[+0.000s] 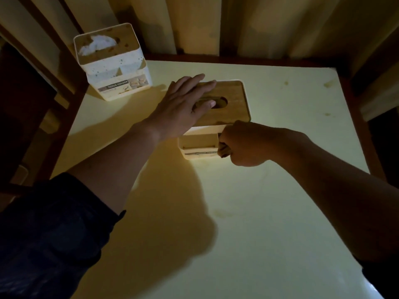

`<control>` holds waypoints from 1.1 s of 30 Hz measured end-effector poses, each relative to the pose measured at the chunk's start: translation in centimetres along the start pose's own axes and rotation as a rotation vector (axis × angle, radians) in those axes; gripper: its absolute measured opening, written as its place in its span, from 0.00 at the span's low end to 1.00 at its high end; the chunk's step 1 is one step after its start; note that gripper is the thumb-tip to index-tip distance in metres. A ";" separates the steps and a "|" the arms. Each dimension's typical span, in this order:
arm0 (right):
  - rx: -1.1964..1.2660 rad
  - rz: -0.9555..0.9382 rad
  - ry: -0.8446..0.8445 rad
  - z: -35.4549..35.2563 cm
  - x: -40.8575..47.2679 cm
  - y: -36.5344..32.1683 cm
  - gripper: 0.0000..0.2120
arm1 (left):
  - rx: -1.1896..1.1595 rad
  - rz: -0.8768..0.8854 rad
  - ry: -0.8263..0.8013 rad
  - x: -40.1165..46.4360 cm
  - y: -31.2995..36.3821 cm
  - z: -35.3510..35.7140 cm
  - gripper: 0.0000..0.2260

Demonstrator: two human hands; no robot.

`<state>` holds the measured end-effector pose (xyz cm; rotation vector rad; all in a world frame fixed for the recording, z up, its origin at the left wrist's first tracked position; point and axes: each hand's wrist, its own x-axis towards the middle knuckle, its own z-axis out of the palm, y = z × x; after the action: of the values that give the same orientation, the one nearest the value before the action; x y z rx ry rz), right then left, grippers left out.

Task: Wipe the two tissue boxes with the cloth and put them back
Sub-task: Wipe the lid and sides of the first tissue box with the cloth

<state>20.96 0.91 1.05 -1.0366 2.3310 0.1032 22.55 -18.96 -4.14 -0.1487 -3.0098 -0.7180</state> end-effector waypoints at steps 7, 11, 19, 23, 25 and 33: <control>0.052 0.003 0.006 0.3 0.1 0.1 0.15 | 0.021 0.009 0.003 0.1 -0.4 0.3 0.24; 0.010 0.003 0.012 1.3 0.7 -0.4 0.13 | 0.038 0.008 -0.008 0.3 -0.6 0.4 0.25; 0.085 -0.184 0.402 1.3 -3.1 2.9 0.14 | -0.023 0.001 -0.019 0.2 -0.5 0.2 0.24; 0.118 -0.125 0.735 3.4 -3.9 2.5 0.13 | -0.026 -0.021 -0.024 0.2 -0.1 0.2 0.24; 0.135 -0.101 0.833 4.4 -3.8 1.6 0.12 | -0.031 -0.030 -0.025 0.1 0.0 0.2 0.24; -0.050 -0.162 0.594 4.6 -2.2 0.6 0.18 | -0.021 -0.021 0.002 0.2 0.0 0.3 0.24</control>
<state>23.93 4.13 -1.65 -1.4274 2.7556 -0.2437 22.38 -18.80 -4.42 -0.1172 -3.0068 -0.7515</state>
